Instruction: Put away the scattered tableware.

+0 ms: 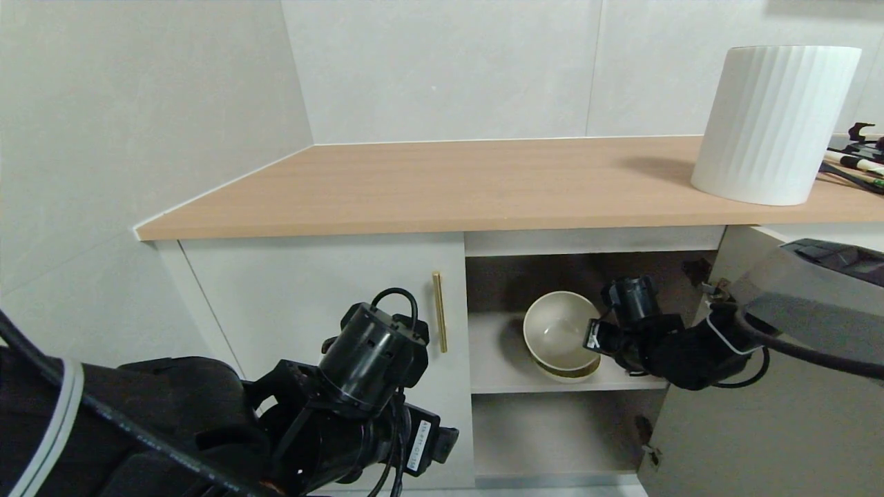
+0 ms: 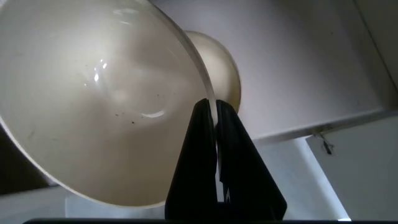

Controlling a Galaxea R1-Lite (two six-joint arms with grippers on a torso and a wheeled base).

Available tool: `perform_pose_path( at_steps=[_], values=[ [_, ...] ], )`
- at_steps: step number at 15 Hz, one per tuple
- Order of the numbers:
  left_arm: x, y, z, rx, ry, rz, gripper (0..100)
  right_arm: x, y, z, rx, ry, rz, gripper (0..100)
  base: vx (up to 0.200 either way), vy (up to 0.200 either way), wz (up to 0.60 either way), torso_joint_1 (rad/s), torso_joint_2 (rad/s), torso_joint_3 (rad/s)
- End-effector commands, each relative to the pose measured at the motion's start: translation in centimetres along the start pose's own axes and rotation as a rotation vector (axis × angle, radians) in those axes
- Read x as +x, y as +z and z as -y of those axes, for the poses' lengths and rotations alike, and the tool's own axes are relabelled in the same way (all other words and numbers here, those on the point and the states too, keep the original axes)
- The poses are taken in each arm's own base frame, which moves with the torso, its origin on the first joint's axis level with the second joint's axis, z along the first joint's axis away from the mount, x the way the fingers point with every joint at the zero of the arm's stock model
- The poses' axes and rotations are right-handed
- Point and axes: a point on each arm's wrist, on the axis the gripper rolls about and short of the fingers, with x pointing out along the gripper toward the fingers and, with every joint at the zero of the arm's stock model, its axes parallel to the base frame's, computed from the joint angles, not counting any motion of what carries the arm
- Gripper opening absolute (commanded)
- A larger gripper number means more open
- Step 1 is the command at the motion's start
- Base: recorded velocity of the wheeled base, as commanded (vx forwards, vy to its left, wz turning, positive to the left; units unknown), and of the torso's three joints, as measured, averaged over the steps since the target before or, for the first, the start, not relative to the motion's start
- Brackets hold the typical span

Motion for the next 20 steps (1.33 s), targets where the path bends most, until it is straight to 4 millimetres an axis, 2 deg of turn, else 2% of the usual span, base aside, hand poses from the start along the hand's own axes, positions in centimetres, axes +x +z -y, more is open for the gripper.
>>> perform_pose_path(
  at_steps=[1,12,13,18,20],
  values=[
    [0.1,0.0,0.0,-0.001,0.001,-0.002,100,1.3,-0.8,0.4,-0.004,-0.02,-0.02,0,0.0,0.0,0.0,0.0,0.0,0.0],
    [0.1,-0.1,0.0,0.001,0.003,-0.006,100,2.0,-1.3,0.5,-0.019,-0.035,-0.045,0,0.0,0.0,0.0,0.0,0.0,0.0],
    [0.1,-0.1,0.0,0.0,0.002,-0.004,100,2.0,-1.3,0.5,-0.019,-0.035,-0.045,100,0.0,0.0,0.0,0.0,0.0,0.0],
    [0.0,0.0,0.0,-0.001,0.0,0.001,100,1.4,-1.2,0.4,-0.019,-0.024,-0.047,100,0.0,0.0,0.0,0.0,0.0,0.0],
    [-0.2,0.1,0.0,-0.004,-0.003,0.007,100,0.6,-0.9,0.5,-0.02,-0.018,-0.047,100,0.0,0.0,0.0,0.0,0.0,0.0]
  ],
)
